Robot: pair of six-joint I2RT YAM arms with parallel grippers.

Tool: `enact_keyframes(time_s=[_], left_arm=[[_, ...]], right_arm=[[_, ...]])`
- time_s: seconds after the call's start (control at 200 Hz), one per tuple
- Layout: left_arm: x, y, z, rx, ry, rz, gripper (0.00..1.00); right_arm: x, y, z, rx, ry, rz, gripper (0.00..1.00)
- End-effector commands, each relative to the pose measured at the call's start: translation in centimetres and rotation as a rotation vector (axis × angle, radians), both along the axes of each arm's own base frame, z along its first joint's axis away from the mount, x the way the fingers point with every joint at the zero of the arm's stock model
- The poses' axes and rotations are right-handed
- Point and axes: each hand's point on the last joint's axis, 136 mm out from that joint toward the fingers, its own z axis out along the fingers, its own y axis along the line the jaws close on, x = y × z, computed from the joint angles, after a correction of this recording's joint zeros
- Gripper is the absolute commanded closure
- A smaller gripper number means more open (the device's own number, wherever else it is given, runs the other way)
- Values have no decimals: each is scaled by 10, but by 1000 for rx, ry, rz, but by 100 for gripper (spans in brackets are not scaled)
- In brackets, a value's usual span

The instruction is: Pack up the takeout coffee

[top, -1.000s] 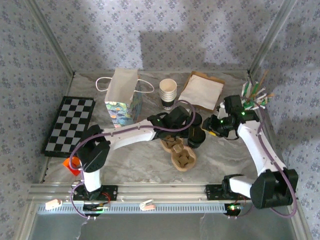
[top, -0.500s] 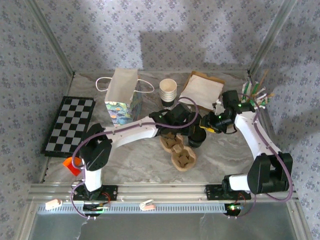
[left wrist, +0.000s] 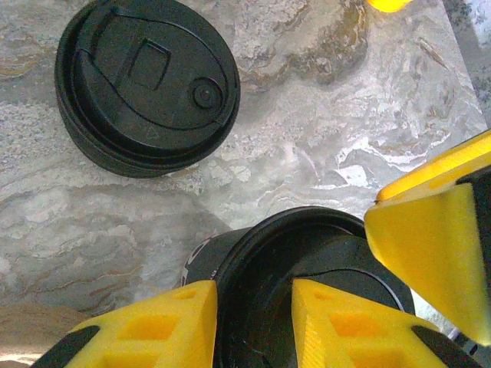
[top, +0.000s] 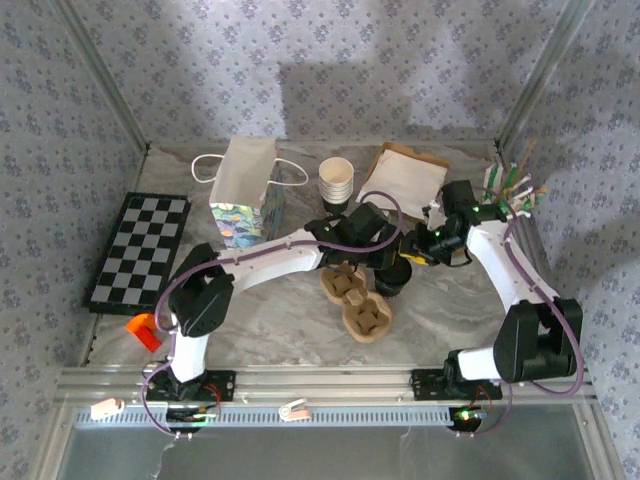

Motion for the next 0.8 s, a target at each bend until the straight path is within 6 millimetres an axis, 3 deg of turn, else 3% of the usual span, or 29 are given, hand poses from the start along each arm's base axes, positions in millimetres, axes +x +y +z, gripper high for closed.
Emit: enact_keyframes(time_s=[0.0,0.35,0.65,0.795], left_arm=[[-5,4,-11,46,12,-35,70],[-14,13,-20,72,36,-33,74],[-14,20,-41,129,90,21,75],[-13,12,-23,84,53,-8,75]], right_arm=[[-11,2,2,-5,7,25,67],[-27,-4,-26,-33,90,20,75],[-49,-1,-53,96,184,-40,77],[-45,-7,-34,71,114,-49,76]])
